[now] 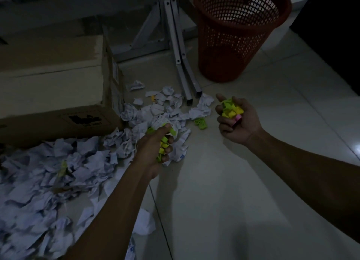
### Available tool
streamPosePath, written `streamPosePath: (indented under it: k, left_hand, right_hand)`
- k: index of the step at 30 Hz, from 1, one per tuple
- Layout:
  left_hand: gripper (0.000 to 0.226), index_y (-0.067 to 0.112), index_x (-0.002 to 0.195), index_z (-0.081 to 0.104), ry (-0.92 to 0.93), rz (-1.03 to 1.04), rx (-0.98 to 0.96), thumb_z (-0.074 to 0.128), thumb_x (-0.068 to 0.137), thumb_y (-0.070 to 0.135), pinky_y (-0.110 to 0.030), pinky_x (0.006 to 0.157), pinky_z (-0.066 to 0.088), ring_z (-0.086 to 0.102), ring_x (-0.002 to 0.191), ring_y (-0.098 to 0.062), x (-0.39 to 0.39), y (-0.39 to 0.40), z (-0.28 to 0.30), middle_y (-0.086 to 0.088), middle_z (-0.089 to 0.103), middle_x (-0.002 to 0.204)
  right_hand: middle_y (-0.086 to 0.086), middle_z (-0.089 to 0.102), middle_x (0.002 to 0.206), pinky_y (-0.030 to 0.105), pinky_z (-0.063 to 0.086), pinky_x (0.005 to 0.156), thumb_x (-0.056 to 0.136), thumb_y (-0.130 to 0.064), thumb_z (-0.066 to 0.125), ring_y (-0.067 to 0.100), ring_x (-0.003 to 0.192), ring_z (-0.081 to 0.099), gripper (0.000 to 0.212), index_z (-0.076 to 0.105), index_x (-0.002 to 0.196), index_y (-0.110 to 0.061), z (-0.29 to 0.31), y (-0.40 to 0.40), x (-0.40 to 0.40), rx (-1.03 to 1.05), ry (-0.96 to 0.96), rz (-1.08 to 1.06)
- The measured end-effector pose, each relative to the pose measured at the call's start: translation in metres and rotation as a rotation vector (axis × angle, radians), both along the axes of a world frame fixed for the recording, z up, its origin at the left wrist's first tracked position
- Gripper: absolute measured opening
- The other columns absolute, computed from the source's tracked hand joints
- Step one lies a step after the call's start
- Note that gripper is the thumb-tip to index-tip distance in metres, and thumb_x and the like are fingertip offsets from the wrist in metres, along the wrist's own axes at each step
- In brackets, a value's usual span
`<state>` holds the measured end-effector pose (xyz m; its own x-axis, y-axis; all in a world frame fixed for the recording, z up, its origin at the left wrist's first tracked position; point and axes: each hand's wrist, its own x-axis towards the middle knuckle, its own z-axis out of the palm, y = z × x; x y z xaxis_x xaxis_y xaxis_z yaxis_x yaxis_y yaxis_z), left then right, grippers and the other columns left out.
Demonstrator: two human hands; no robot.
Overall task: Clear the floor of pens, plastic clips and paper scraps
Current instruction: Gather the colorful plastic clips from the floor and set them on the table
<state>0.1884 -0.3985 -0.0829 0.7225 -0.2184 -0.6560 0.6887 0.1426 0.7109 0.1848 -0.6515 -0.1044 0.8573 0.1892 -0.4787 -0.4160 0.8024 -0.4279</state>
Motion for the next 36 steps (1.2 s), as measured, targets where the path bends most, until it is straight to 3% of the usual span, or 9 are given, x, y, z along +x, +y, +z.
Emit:
streamPosePath:
  k: [5,10,13,17,19,22,26,29,36]
  left_hand:
    - [0.024,0.013,0.079,0.057,-0.008,-0.022,-0.031,0.057,0.094,0.031,-0.019,0.038,0.028,0.041,0.044,-0.013,-0.001,-0.001,0.003,0.001,0.053,0.063]
    - [0.022,0.013,0.080,0.056,-0.017,-0.013,-0.012,0.057,0.094,0.031,-0.018,0.039,0.025,0.039,0.043,-0.013,-0.003,0.003,0.007,0.001,0.052,0.062]
    - [0.022,0.015,0.079,0.055,-0.015,-0.003,-0.017,0.056,0.095,0.030,-0.018,0.038,0.025,0.038,0.043,-0.013,-0.002,0.009,0.005,0.000,0.051,0.064]
    - [0.023,0.016,0.077,0.054,-0.009,0.003,-0.030,0.055,0.094,0.031,-0.018,0.037,0.026,0.038,0.041,-0.012,-0.001,0.017,0.004,0.000,0.051,0.063]
    - [0.021,0.017,0.080,0.053,0.018,0.008,-0.096,0.051,0.095,0.032,-0.018,0.036,0.025,0.038,0.040,-0.011,0.001,0.023,0.004,0.003,0.051,0.061]
    - [0.021,0.017,0.082,0.051,0.086,0.023,-0.273,0.051,0.089,0.036,-0.017,0.037,0.022,0.038,0.039,-0.008,0.003,0.034,0.005,0.004,0.050,0.058]
    - [0.040,0.016,0.077,0.067,0.094,0.056,-0.492,0.090,0.051,0.036,-0.020,0.040,0.023,0.042,0.043,-0.011,0.005,0.051,0.003,0.003,0.052,0.064]
    - [0.037,0.016,0.072,0.071,0.080,0.026,-0.611,0.092,0.048,0.034,-0.020,0.042,0.027,0.045,0.047,-0.013,0.003,0.062,0.004,0.002,0.054,0.068]
    - [0.037,0.014,0.072,0.067,0.066,0.035,-0.638,0.089,0.049,0.033,-0.021,0.039,0.035,0.047,0.050,-0.017,0.004,0.077,0.004,-0.002,0.054,0.070]
  right_hand:
    - [0.006,0.064,0.085,0.018,0.037,0.038,0.063,-0.022,0.078,0.012,0.050,0.048,0.037,0.071,0.098,-0.014,-0.003,-0.002,0.002,0.187,-0.036,0.077]
    - [0.009,0.069,0.082,0.023,0.052,0.042,0.037,-0.016,0.093,0.021,0.062,0.067,0.045,0.071,0.075,-0.008,0.002,0.003,0.007,0.059,0.075,0.055]
    - [0.006,0.060,0.075,0.014,0.037,0.035,0.066,-0.019,0.078,0.017,0.051,0.060,0.019,0.064,0.077,-0.011,0.005,0.016,0.014,-0.300,0.225,0.077]
    - [0.007,0.053,0.062,0.016,0.029,0.034,0.086,-0.014,0.066,0.019,0.050,0.049,0.014,0.060,0.074,-0.011,-0.003,0.031,0.016,-1.204,0.160,0.218]
    - [0.004,0.059,0.073,0.018,0.039,0.048,0.085,-0.020,0.067,0.026,0.071,0.058,0.017,0.058,0.071,-0.018,-0.011,0.036,0.015,-1.540,-0.036,0.334]
    - [0.016,0.062,0.109,0.029,0.043,0.078,0.087,-0.034,0.059,0.035,0.103,0.058,0.031,0.057,0.108,-0.012,-0.022,0.046,0.015,-1.799,-0.056,0.479]
    - [0.023,0.049,0.129,0.041,0.044,0.090,0.093,-0.043,0.055,0.039,0.114,0.053,0.069,0.024,0.146,-0.010,-0.027,0.062,0.012,-1.968,0.024,0.620]
    - [0.022,0.044,0.138,0.041,0.042,0.096,0.095,-0.045,0.051,0.038,0.121,0.050,0.078,0.009,0.152,-0.011,-0.028,0.066,0.010,-2.026,0.095,0.661]
    - [0.015,0.056,0.125,0.030,0.042,0.082,0.096,-0.041,0.051,0.033,0.111,0.055,0.048,0.045,0.136,-0.016,-0.027,0.062,0.003,-1.922,0.049,0.508]
